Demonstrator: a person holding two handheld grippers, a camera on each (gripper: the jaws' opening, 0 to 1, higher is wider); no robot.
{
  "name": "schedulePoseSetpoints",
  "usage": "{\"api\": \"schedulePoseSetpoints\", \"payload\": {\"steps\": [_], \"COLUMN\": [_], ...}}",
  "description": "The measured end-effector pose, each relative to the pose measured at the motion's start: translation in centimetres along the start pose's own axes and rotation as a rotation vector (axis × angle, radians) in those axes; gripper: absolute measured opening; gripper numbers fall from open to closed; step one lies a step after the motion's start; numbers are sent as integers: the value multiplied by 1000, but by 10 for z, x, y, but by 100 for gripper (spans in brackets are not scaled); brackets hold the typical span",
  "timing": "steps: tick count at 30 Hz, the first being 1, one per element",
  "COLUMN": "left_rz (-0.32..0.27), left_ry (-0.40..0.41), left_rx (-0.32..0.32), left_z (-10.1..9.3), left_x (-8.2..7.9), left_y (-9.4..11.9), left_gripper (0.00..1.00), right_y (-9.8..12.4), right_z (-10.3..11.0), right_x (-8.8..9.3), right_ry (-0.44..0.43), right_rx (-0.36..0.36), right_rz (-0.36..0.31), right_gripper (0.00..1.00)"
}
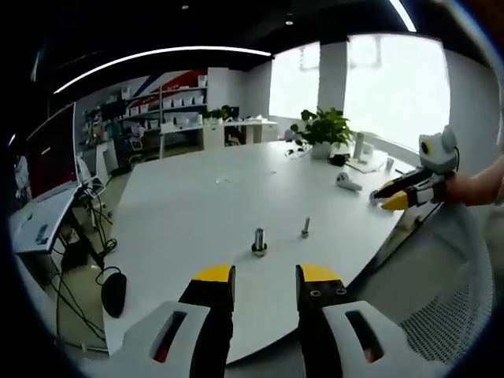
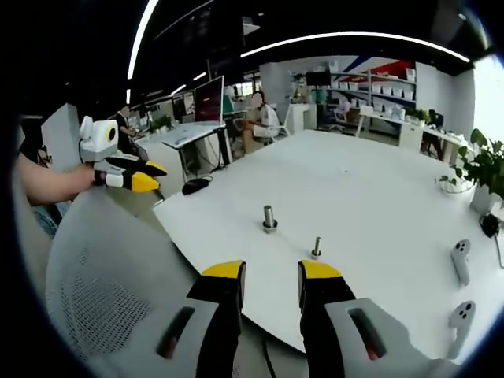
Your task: Place the washer onto the threaded stud by aligning its center hole with the stud, sliding it down to the base, and recovering from edge contact or off-axis alignment until the washer reaches the visible bottom stop.
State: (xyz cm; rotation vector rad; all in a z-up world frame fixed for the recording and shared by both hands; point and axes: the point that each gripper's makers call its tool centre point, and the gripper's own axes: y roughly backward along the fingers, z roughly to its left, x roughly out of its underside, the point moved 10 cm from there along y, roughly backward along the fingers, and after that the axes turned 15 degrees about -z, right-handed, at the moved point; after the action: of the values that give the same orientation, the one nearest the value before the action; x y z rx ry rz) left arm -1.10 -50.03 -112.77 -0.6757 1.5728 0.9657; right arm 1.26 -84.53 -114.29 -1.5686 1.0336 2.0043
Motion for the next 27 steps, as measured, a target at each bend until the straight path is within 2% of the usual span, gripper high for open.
{"api": "schedulePoseSetpoints", "payload": {"steps": [5,10,14,20,27], "left_rz": [21,25,41,25,25], "left_ry": [-4,-9,-7,-5,-4], "left_rx": [9,11,27,21,59], "left_z": [0,1,0,0,-3], "left_x": [2,3,5,3,3], "left_y": [-2,-1,-3,-2,-3], "left_gripper": [29,29,29,28,27], "right_y": [3,2,3,1,2], "right_z": [-3,-3,-5,-6,-8], "right_x": [-3,0,-1,3,5], "right_ry": [-14,-29,-38,-52,-54], "right_rx": [40,50,69,64,89], "right_rz": [-40,-11,-23,9,34], "right_gripper": [30,30,30,30,29]}}
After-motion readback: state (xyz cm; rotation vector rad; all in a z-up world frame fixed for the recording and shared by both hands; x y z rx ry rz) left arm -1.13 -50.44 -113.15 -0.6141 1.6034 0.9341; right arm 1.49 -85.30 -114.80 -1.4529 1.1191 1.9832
